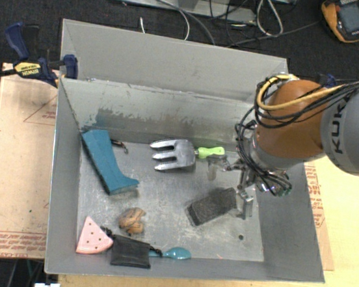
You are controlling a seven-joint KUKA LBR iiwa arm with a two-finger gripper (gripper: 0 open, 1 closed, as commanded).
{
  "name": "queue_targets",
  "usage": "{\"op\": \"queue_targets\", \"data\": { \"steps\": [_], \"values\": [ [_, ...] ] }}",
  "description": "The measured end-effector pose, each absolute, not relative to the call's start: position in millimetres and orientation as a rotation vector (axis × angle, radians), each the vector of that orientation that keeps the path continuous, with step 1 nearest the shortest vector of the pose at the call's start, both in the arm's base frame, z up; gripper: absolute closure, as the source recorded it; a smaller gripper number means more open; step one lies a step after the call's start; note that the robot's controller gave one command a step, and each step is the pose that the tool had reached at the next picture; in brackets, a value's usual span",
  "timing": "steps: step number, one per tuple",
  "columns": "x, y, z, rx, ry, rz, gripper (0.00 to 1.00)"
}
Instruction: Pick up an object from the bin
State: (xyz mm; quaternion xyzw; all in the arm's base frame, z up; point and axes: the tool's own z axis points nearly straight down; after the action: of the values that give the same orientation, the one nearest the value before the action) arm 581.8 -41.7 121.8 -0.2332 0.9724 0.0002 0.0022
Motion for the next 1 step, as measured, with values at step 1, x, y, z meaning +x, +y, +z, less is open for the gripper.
{"op": "queue_targets", "data": {
  "steps": [1],
  "values": [
    [569.5,-28.8,99.8,-0.93,3.002,0.007,0.0]
  ]
}}
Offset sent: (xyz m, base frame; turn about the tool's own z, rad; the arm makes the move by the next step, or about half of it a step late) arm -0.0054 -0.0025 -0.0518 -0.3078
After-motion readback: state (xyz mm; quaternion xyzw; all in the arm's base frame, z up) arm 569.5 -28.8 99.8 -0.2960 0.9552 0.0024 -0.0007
